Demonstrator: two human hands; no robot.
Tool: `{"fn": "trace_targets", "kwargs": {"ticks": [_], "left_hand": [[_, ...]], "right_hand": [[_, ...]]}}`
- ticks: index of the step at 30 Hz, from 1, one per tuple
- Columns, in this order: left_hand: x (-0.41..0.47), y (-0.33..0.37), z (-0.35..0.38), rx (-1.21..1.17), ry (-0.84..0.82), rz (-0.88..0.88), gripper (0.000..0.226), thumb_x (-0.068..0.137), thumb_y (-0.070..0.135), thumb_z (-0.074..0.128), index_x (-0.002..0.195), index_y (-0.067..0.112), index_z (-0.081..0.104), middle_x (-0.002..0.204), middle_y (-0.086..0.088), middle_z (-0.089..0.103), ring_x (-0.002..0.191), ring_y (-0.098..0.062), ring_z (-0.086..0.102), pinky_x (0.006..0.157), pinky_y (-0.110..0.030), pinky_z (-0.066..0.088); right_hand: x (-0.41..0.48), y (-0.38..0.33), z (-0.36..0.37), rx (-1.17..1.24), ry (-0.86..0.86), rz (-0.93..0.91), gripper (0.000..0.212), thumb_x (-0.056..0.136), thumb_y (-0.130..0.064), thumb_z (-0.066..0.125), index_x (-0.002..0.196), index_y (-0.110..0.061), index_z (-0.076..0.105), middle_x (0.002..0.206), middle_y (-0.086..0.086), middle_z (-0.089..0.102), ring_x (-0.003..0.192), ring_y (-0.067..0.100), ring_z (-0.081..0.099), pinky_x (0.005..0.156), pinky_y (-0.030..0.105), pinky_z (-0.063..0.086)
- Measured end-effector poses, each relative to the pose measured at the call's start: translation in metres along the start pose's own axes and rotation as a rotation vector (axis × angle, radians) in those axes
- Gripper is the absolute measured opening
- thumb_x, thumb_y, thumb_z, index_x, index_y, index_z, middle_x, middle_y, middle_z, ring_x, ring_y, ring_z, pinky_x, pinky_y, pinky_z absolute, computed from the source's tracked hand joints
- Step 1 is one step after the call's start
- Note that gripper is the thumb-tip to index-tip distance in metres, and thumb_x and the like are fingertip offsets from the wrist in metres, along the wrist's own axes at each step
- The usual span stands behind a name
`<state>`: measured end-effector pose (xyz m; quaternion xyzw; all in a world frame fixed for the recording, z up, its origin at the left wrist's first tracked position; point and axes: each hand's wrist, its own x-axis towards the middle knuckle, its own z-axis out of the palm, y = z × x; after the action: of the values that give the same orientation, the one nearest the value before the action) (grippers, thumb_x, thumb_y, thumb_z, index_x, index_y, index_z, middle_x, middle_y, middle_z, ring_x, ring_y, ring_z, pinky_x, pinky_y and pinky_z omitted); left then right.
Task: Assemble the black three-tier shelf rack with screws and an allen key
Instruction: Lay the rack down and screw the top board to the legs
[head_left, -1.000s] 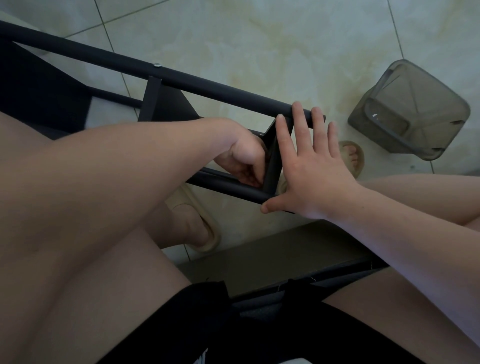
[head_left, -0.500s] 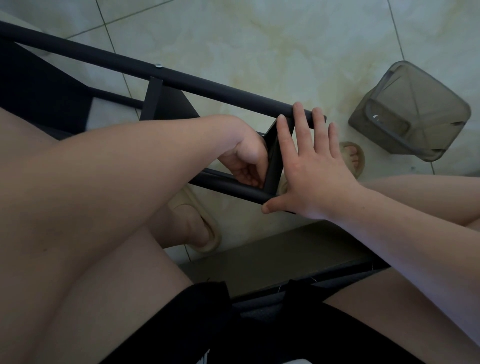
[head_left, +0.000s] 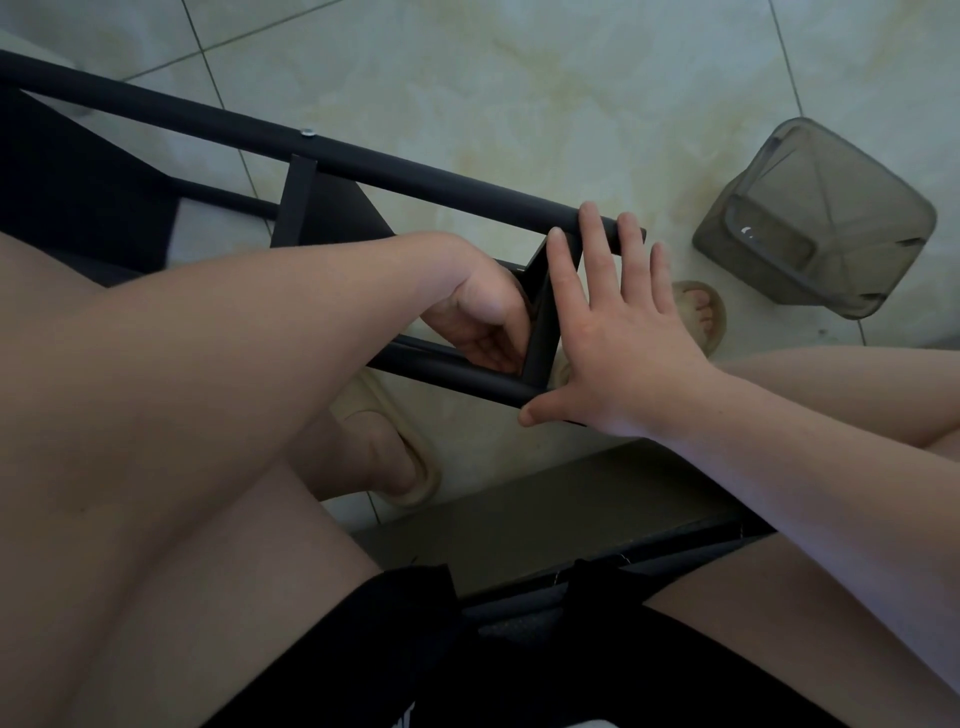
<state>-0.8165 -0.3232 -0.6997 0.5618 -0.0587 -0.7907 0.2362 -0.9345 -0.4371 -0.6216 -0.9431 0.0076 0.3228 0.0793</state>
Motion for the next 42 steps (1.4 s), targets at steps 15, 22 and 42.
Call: {"fn": "trace_targets", "kwargs": {"ticks": [15,22,42], "left_hand": [[0.001,0.0052,0.005,0.051,0.025,-0.034,0.034,0.092,-0.005,0.056,0.126,-0.005,0.059,0.108,-0.017,0.06,0.081,-0.018,0.063,0.083,-0.029,0.052],[0.0,0.0066,0.0061,0.002,-0.013,-0.036,0.04,0.092,-0.012,0.051,0.131,-0.01,0.055,0.114,-0.019,0.061,0.1,-0.027,0.062,0.092,-0.034,0.052],[0.0015,0.0091,0.0044,0.043,0.01,-0.061,0.04,0.092,-0.008,0.055,0.132,-0.008,0.056,0.105,-0.017,0.063,0.086,-0.021,0.063,0.084,-0.031,0.054]], "right_hand": [[-0.0015,-0.0033,-0.001,0.016,0.072,-0.021,0.151,0.059,-0.077,0.078,0.159,-0.011,-0.013,0.164,0.015,-0.022,0.151,0.044,-0.02,0.123,0.051,-0.009],[-0.0014,-0.0024,-0.0017,0.013,0.053,-0.028,0.151,0.061,-0.077,0.077,0.159,-0.01,-0.017,0.163,0.016,-0.026,0.15,0.044,-0.022,0.123,0.051,-0.01],[0.0014,0.0048,0.0032,0.011,-0.002,-0.037,0.154,0.062,-0.09,0.064,0.151,-0.013,-0.035,0.156,0.015,-0.044,0.145,0.042,-0.037,0.121,0.051,-0.017]]}}
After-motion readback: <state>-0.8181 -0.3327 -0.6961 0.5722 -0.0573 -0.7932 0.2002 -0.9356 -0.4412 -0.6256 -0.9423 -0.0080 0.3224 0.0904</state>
